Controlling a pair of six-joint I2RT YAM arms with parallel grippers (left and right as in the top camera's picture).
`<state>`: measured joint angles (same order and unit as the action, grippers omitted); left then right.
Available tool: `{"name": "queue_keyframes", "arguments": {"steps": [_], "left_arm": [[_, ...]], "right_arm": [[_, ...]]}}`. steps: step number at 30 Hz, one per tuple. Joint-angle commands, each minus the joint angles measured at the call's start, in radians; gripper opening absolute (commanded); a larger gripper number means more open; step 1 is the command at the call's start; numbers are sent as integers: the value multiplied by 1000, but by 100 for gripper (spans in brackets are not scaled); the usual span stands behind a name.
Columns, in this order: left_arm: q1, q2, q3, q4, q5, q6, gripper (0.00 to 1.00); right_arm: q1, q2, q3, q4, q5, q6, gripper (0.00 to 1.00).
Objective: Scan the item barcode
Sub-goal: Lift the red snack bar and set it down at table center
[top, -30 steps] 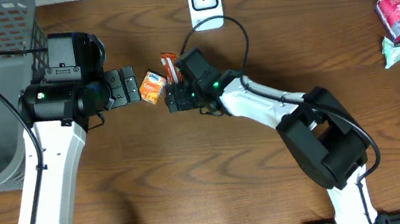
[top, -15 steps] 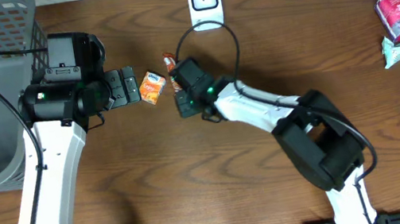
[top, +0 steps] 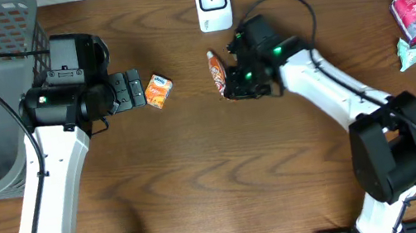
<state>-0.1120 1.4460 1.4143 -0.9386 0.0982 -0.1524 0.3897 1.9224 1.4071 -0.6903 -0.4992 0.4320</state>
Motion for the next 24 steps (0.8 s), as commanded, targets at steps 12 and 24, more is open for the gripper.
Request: {"name": "queue_keyframes", "arguments": {"steps": [12,24], "left_arm": [[4,4,1,-3,-5,10,98],[4,4,1,-3,-5,10,98]], "right_arm": [[-286,2,-190,25,-518,-26,1],[-537,2,-129,-128,-127,-90,45]]}}
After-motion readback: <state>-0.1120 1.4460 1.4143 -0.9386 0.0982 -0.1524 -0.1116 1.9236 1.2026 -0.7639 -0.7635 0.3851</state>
